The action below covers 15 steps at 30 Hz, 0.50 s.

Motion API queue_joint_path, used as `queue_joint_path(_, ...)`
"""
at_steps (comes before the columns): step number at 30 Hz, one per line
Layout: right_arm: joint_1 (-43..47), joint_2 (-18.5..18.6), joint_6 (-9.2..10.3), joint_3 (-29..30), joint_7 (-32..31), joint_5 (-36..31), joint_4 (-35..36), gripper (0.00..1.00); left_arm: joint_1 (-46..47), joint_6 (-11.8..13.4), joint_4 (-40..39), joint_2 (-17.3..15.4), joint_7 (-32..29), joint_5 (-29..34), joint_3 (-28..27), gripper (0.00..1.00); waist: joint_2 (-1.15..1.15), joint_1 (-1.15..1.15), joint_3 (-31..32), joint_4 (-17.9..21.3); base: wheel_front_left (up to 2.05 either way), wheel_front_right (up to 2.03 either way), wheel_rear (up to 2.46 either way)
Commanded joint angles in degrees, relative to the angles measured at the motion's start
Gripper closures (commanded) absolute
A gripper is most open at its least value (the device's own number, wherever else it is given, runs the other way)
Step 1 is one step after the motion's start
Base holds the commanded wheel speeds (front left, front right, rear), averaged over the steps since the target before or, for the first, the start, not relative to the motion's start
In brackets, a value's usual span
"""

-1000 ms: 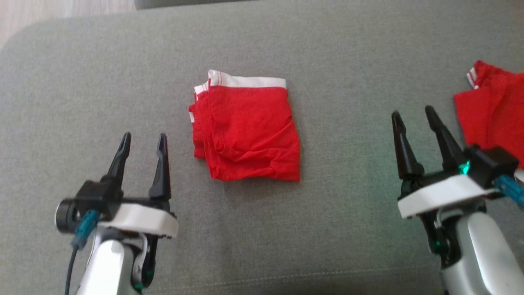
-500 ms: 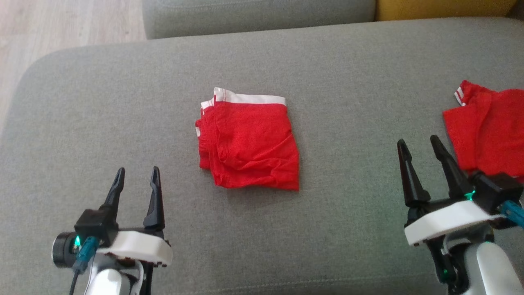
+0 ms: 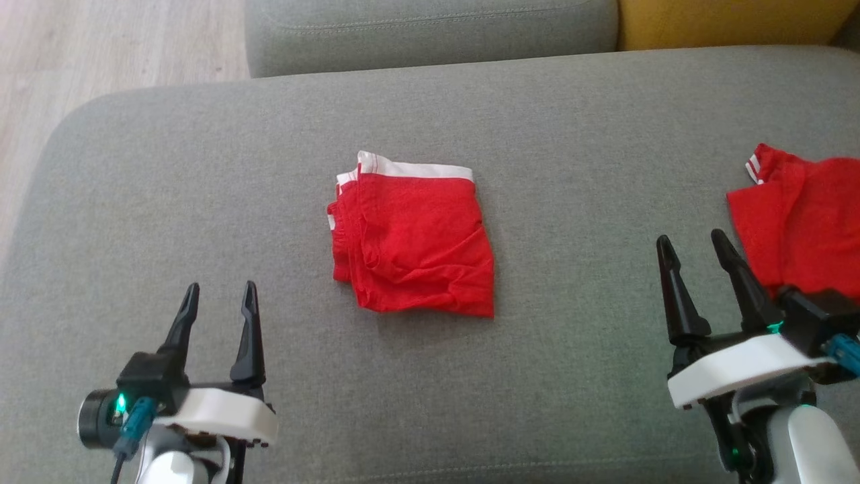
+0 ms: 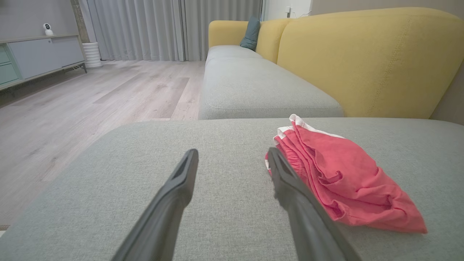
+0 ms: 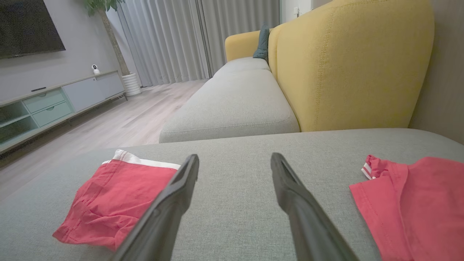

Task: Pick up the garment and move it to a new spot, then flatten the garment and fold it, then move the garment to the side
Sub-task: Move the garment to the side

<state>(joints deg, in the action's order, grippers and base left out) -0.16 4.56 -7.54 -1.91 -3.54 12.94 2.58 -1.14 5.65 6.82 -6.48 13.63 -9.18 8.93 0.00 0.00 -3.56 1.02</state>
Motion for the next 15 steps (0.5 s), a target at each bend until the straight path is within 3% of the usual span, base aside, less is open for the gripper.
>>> queue_joint_path(1, -0.9, 0.3, 0.05, -1.0, -0.1, -0.6, 2.4, 0.0, 1.8, 0.5, -2.3, -1.0, 0.0, -0.3, -1.7, 0.0, 0.0, 0.0, -0.1, -0.1, 0.0, 0.0, 0.0)
queue_joint_path(15, -1.1, -0.1, 0.05, -0.8, -0.5, -0.9, 2.6, 0.0, 2.3, 0.9, -2.6, -1.3, -0.2, -0.4, -0.8, 0.0, 0.0, 0.0, -0.3, -0.5, 0.0, 0.0, 0.0)
